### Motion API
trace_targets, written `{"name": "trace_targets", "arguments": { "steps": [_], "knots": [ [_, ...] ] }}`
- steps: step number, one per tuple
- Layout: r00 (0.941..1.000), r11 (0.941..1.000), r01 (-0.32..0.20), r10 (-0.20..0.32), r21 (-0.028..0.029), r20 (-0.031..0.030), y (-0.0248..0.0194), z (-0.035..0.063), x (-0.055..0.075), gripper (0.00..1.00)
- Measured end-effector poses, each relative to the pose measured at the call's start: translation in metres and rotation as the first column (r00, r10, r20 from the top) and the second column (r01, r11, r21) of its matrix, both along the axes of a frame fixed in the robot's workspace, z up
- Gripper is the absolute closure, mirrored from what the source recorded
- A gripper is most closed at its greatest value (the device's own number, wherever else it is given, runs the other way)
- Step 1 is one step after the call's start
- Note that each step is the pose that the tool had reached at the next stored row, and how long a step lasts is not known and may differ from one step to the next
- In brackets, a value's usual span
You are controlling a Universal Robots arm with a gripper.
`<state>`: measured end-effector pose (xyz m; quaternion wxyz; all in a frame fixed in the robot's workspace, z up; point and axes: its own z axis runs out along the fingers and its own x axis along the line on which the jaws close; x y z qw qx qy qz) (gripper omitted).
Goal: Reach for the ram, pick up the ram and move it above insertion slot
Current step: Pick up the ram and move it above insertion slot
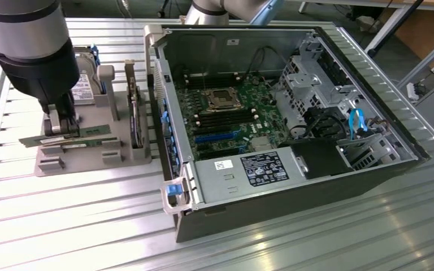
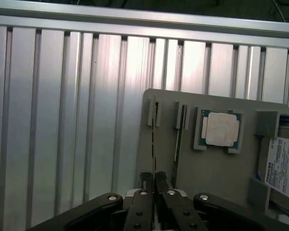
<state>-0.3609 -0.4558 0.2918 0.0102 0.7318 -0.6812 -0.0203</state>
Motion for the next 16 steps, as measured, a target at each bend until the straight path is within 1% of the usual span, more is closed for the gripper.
{"name": "trace_targets", "arguments": {
  "steps": [2, 8, 9, 10, 11, 14, 16],
  "knots": [
    [1.0, 1.0, 0.0, 0.0, 0.0, 0.0001, 0.0, 0.0055, 0.0, 0.86],
    [1.0, 1.0, 0.0, 0.0, 0.0, 0.0001, 0.0, 0.0122, 0.0, 0.86],
    [1.0, 1.0, 0.0, 0.0, 0.0001, 0.0001, 0.0, 0.0224, 0.0, 0.86],
    [1.0, 1.0, 0.0, 0.0, 0.0, 0.0, 0.0, 0.0254, 0.0, 0.86],
    [1.0, 1.0, 0.0, 0.0, 0.0, 0.0001, 0.0, 0.0379, 0.0, 0.86],
    [1.0, 1.0, 0.0, 0.0, 0.0, 0.0001, 0.0, 0.0435, 0.0, 0.86],
    [1.0, 1.0, 0.0, 0.0, 0.0, 0.0, 0.0, 0.0495, 0.0, 0.86]
  ]
}}
